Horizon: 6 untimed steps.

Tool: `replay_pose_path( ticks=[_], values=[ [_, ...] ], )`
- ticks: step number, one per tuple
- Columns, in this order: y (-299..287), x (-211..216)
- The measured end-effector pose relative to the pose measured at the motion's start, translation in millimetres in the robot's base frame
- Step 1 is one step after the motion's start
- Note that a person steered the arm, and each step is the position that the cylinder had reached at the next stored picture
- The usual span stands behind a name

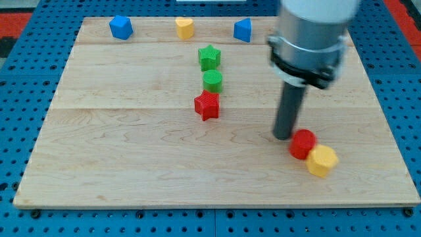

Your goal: Move the red star to the bottom center

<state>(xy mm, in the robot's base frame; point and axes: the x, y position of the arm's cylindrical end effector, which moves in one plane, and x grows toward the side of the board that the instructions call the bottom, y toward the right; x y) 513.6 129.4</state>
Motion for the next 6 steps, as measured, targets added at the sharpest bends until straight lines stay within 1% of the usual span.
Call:
replay_pose_path(
  ticks=[1,2,3,4,5,6],
  values=[
    [-39,-18],
    [-128,-18],
    [-223,-31],
    [-214,-93],
    [-136,-95],
    [-127,-53]
  ],
)
